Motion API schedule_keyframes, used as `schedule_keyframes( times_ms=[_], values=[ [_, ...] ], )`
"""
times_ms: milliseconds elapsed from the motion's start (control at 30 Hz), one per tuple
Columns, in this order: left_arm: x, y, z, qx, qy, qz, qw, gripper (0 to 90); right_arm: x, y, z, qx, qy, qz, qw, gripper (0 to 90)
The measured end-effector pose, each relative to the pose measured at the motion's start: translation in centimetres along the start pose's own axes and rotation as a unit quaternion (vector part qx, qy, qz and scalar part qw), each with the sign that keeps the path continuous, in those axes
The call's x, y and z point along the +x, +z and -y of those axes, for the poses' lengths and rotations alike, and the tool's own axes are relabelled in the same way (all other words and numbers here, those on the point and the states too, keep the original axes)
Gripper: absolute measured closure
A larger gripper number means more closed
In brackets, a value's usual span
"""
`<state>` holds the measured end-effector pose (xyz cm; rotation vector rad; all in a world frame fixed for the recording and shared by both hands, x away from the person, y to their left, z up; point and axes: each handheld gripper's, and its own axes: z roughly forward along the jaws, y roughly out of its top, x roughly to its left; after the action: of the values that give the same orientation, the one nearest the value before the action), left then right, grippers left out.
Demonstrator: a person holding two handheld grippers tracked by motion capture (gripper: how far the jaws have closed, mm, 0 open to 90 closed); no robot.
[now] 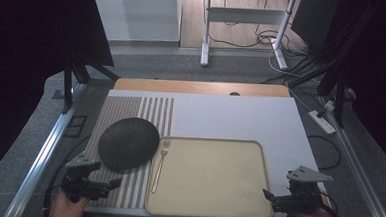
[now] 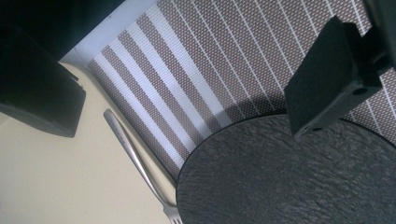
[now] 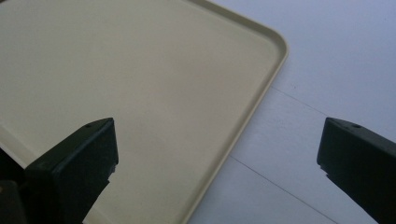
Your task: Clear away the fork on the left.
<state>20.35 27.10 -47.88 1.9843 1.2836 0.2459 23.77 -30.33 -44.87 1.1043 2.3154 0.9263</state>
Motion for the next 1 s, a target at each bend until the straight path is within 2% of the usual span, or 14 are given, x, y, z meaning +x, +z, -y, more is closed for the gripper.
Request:
schedule_keyframes(
  times_ms=[433,867,1000],
  values=[
    [0.1,-1.1,0.9,-0.002,-0.003,-0.014,0.9999,0.0,0.0,0.0,0.0,0.001,0.002,0.002,1.0000,0.0],
    [-0.2,-1.6,1.4,0.020,0.003,-0.038,0.9991,0.0,0.0,0.1,0.0,0.004,0.004,0.003,1.0000,0.0],
    [-0.2,-1.8,1.6,0.023,-0.001,-0.038,0.9990,0.0,0.0,0.1,-0.1,0.006,0.002,0.004,1.0000,0.0]
  ],
)
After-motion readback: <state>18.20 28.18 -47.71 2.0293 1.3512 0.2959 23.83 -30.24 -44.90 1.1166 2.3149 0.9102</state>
